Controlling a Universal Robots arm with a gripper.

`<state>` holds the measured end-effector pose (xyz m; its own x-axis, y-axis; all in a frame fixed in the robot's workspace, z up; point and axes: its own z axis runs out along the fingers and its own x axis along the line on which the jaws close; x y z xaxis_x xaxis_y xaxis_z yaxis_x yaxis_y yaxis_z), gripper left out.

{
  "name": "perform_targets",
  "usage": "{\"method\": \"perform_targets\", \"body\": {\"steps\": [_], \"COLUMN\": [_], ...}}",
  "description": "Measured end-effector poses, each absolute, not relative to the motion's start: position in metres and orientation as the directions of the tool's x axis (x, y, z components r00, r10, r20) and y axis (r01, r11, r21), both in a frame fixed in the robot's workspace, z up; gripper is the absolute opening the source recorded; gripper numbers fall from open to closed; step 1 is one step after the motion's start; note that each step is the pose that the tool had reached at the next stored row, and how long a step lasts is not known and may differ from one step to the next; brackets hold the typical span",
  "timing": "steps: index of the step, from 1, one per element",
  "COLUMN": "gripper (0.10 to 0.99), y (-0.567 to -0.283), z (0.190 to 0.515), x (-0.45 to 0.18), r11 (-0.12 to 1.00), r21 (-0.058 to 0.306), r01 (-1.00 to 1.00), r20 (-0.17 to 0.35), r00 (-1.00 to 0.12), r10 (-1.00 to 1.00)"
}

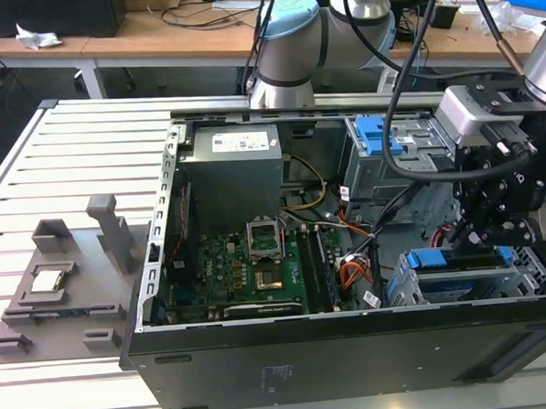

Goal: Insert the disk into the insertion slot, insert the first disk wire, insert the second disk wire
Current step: 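Insert the second disk wire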

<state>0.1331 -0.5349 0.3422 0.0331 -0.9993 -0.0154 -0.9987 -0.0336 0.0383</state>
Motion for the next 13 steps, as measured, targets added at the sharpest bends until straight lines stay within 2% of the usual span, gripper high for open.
{"method": "perform_targets", "body": {"steps": [13], "gripper": [0.153], "y": [-0.538], "z": [0.3362], "x": [0.1335], "r11": [-0.034], "r21": [0.038], "r01": [-0.999], "r20": [-0.015], "r00": [0.033], "r10": [-0.999]}}
